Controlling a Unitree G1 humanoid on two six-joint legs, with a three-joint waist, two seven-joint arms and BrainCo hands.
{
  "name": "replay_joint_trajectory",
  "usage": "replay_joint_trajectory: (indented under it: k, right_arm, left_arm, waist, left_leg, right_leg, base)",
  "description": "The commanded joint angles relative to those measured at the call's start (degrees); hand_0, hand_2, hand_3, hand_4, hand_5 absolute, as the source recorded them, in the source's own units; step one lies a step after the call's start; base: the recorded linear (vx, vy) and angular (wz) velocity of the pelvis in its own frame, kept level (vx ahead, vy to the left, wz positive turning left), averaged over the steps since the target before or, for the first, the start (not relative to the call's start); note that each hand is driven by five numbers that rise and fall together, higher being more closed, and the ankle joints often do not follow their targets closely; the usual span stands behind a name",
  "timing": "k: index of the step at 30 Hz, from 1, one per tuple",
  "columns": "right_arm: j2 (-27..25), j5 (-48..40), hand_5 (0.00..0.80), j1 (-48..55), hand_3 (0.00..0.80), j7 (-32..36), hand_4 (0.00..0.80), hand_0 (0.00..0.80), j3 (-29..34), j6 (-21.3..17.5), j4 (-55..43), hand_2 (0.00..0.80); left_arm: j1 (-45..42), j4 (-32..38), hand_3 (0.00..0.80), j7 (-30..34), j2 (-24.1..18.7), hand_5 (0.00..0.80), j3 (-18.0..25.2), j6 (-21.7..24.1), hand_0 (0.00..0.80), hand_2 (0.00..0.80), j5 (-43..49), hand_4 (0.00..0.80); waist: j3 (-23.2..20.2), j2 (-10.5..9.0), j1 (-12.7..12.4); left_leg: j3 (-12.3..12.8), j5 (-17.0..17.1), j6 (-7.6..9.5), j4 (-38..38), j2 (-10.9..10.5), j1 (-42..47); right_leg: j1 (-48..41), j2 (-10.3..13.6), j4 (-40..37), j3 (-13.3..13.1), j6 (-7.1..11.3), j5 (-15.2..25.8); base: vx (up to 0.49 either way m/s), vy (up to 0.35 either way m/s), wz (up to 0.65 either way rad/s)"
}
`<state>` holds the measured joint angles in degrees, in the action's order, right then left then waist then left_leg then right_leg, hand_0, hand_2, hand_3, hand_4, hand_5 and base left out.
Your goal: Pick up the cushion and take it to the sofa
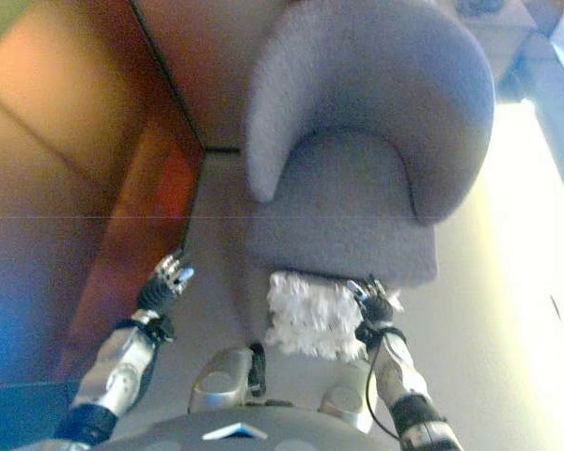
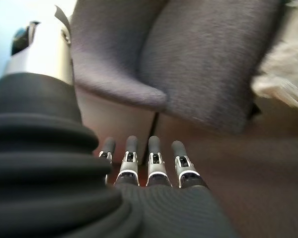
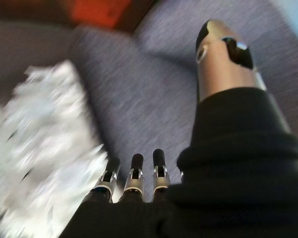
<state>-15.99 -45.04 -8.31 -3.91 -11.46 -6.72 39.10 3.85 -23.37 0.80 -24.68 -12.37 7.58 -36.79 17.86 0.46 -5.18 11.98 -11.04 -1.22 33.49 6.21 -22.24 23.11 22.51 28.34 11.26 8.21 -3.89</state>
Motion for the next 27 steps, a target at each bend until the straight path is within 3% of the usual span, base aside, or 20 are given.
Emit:
replay_joint_trajectory:
  k: [1,2,5,9,18,27]
  right_arm:
    - [-3.0,0.9,0.000,-10.3,0.000,-4.0,0.000,0.000,-0.1,-4.1,0.4,0.000]
    - [-3.7,1.5,0.000,-12.2,0.000,-5.2,0.000,0.000,-0.3,-3.8,0.7,0.000]
    - [-6.2,3.1,0.000,-17.1,0.000,-7.7,0.000,0.000,-0.4,-3.2,1.0,0.000]
    - [-9.5,4.6,0.000,-22.2,0.000,-8.0,0.000,0.000,0.3,-2.5,3.5,0.000]
    - [-17.3,6.7,0.000,-31.9,0.000,-7.3,0.000,0.000,0.8,-0.7,11.5,0.000]
    - [-20.8,6.5,0.000,-38.2,0.000,-3.8,0.000,0.000,1.0,0.9,18.4,0.000]
  left_arm:
    - [8.1,-1.6,0.000,-6.7,0.7,0.000,-2.2,6.1,0.000,0.000,2.9,0.000]
    - [9.7,-3.3,0.000,-8.3,1.2,0.000,-3.1,6.9,0.000,0.000,3.2,0.000]
    - [13.8,-6.9,0.000,-11.1,2.5,0.000,-4.2,9.0,0.000,0.000,3.5,0.000]
    - [18.0,-9.4,0.000,-12.5,3.1,0.000,-5.2,10.1,0.000,0.000,5.9,0.000]
    - [25.8,-13.5,0.000,-10.3,1.5,0.000,-5.9,8.9,0.000,0.000,3.2,0.000]
    - [32.2,-17.3,0.000,-5.1,-0.9,0.000,-5.8,7.6,0.000,0.000,-2.6,0.000]
  waist:
    - [5.6,0.51,2.3]
    - [6.6,0.99,2.6]
    - [9.1,1.98,3.6]
    - [11.6,2.80,4.2]
    - [11.9,4.41,4.4]
    - [11.9,4.94,5.2]
  left_leg:
    - [-3.7,-1.7,-2.03,4.7,3.0,-6.2]
    - [-4.4,-3.4,-3.09,6.8,3.9,-7.3]
    - [-5.9,-3.5,-4.11,9.6,4.8,-12.0]
    - [-7.1,-4.0,-4.24,13.8,5.2,-18.3]
    - [-8.8,-7.7,-2.56,26.8,5.0,-33.6]
    - [-9.7,-9.7,-1.28,36.9,5.4,-45.7]
  right_leg:
    - [2.2,0.9,-0.7,-2.9,1.12,4.4]
    - [3.2,0.6,2.0,-3.5,1.67,1.9]
    - [9.3,0.5,8.1,-4.9,1.34,-0.6]
    - [17.5,0.5,15.5,-6.6,1.13,-2.4]
    - [34.1,0.3,29.0,-10.3,0.35,-5.4]
    - [45.9,-0.6,37.3,-13.1,-0.49,-7.4]
  base:
    - [-0.145,-0.160,0.09]
    - [-0.061,-0.090,0.13]
    - [-0.129,-0.024,-0.03]
    - [-0.147,-0.021,0.05]
    - [-0.062,0.008,0.01]
    - [-0.005,-0.004,-0.01]
